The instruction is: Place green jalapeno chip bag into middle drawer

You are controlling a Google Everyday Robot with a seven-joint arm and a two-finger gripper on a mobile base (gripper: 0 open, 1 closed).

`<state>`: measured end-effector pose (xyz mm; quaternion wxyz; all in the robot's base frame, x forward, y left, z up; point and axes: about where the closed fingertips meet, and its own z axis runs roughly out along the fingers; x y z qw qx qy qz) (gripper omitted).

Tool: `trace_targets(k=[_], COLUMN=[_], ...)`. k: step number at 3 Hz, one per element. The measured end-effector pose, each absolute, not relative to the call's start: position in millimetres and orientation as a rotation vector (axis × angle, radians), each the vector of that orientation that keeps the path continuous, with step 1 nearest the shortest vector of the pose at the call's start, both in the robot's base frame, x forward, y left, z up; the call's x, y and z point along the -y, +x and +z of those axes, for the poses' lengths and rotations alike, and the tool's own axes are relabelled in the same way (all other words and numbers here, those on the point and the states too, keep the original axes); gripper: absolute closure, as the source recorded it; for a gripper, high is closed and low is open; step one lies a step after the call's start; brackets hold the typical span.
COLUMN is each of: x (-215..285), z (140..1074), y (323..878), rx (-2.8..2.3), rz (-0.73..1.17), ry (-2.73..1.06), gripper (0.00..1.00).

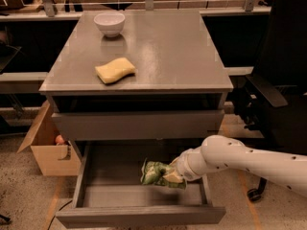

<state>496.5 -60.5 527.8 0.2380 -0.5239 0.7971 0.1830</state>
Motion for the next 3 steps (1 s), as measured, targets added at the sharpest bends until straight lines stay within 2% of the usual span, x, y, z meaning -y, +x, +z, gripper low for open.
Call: trace_targets(k=[2, 3], x=[52, 33], z=[515, 491], y=[505, 518], rx=[-2.134, -2.070], rz=[0.519, 0.598], ry=[-1.385, -1.386], gripper=[1.00, 1.00])
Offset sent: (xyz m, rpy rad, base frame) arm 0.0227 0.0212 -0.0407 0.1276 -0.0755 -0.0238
